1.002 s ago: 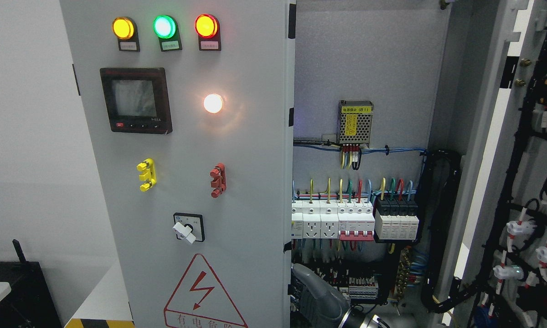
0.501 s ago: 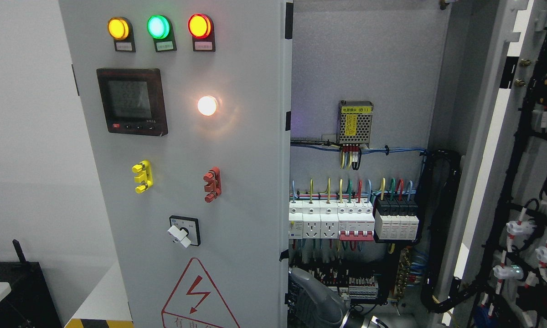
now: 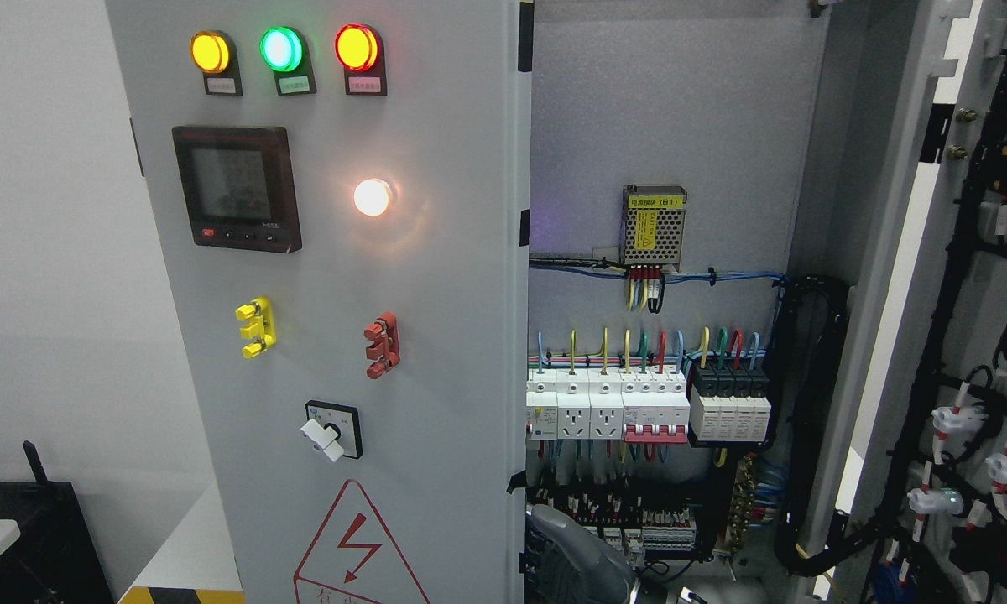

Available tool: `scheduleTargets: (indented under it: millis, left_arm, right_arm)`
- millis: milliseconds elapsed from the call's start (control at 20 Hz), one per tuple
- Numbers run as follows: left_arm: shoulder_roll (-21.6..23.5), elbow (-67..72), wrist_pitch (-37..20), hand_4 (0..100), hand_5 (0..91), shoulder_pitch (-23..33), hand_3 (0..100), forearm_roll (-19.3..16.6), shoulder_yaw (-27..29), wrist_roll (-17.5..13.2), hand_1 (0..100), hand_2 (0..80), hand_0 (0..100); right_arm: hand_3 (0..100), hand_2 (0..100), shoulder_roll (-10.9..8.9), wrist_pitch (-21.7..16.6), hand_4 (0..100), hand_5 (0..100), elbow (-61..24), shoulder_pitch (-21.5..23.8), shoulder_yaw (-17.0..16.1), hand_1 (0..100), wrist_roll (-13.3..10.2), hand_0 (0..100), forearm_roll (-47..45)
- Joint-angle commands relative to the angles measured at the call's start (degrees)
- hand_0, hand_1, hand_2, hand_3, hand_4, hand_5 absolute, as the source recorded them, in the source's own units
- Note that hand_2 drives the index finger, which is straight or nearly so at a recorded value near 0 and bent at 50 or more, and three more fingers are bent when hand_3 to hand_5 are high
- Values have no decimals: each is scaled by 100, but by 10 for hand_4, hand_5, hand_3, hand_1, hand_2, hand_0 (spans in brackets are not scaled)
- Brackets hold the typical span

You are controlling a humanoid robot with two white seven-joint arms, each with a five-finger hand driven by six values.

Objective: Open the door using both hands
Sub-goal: 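Pull the panel door outward with the right hand, swinging it open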

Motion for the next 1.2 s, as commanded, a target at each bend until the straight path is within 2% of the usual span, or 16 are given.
scheduleTargets:
  millis: [0, 501, 601, 901, 1152]
  left_arm:
    - [2, -53, 1, 0, 0, 9, 0, -8, 6, -1, 0, 0, 0]
    - [2, -53, 1, 0, 0, 9, 0, 1, -3, -1, 0, 0, 0]
    - [2, -53, 1, 0, 0, 9, 0, 1, -3, -1, 0, 0, 0]
    - [2, -53, 1, 0, 0, 17, 0, 1, -3, -1, 0, 0, 0]
    - [2, -53, 1, 0, 0, 9, 0, 1, -3, -1, 0, 0, 0]
  right_arm:
    - [0, 0, 123, 18, 0, 0, -182, 55, 176, 0, 11, 383, -128]
    - [0, 0, 115, 27, 0, 0, -410, 125, 474, 0, 29, 383, -136]
    - [0, 0, 115, 27, 0, 0, -437, 152, 527, 0, 160, 383, -136]
    - [0, 0, 115, 27, 0, 0, -551, 204, 562, 0, 275, 382, -215]
    - [0, 0, 106, 44, 0, 0, -683, 266, 738, 0, 284, 382, -426]
